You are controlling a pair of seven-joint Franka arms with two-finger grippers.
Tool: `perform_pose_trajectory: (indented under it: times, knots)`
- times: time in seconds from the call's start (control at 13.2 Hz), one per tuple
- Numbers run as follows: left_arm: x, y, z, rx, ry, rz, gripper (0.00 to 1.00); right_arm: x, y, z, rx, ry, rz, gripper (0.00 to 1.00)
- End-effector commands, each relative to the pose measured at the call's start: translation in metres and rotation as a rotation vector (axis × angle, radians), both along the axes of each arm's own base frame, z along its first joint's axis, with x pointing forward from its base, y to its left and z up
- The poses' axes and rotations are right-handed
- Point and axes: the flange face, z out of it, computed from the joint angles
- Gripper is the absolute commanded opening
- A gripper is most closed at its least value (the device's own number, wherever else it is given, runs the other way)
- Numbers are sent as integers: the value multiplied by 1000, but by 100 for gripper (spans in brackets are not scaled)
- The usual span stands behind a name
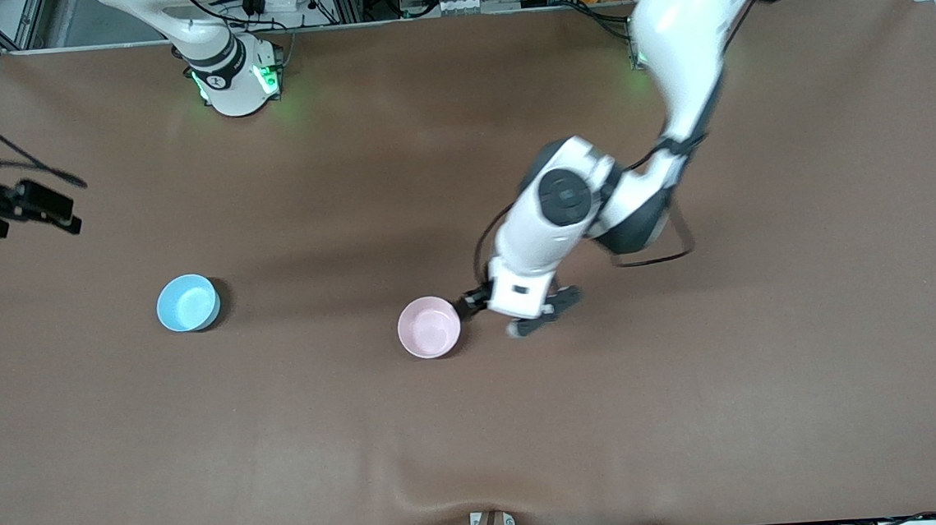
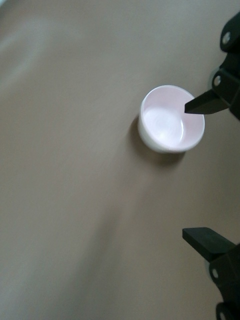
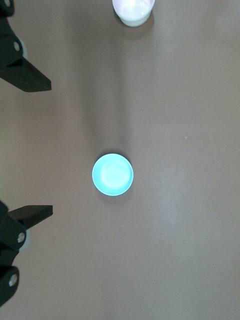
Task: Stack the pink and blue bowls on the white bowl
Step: 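Raise the left gripper away while the right gripper reaches the blue bowl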
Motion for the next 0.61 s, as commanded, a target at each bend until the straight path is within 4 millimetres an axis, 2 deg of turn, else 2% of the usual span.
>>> perform_pose_trajectory:
  times: [0.0,0.15,0.3,0.46,0.53]
  knots:
    - [-10,70,78,124,27,-10,100,18,-26,-27,-4,32,-32,100]
    - [-17,123,125,184,63,-65,100,25,-40,-58,-1,79,-48,100]
    - [-27,164,164,211,76,-50,100,28,-74,-102,21,86,72,100]
    - [-36,214,197,228,73,-83,100,18,-96,-157,41,92,58,100]
    - [-41,238,206,236,76,-112,100,15,-95,-176,43,100,57,100]
